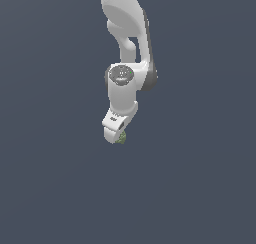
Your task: Pick up the object and move it to a goal position.
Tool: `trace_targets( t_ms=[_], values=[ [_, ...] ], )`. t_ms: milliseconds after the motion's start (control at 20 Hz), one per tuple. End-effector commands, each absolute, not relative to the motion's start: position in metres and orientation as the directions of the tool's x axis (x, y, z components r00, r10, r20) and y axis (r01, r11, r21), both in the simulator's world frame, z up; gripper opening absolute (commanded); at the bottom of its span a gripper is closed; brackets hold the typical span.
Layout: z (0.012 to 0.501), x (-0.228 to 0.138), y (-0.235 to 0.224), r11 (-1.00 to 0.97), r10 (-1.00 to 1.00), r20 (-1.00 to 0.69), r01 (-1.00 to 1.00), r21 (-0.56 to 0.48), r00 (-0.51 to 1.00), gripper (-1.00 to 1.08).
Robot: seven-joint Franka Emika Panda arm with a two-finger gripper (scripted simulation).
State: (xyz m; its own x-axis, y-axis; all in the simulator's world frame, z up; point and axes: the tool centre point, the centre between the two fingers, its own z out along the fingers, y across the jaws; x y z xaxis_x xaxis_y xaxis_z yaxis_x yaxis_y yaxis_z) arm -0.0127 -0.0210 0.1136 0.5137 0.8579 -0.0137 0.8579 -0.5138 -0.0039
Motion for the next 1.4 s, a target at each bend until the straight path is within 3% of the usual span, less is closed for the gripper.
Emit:
trace_targets(
  t_ms=[0,700,1350],
  values=[
    [0.111,-0.014,-0.025,-0.459,0.889,-0.012,0.889,-0.004,0.459,1.00],
    [0.097,-0.018,-0.041,-0.191,0.982,-0.002,0.982,-0.001,0.191,1.00],
    [0.093,-0.019,-0.045,-0.133,0.991,0.000,0.991,0.000,0.133,1.00]
  ],
)
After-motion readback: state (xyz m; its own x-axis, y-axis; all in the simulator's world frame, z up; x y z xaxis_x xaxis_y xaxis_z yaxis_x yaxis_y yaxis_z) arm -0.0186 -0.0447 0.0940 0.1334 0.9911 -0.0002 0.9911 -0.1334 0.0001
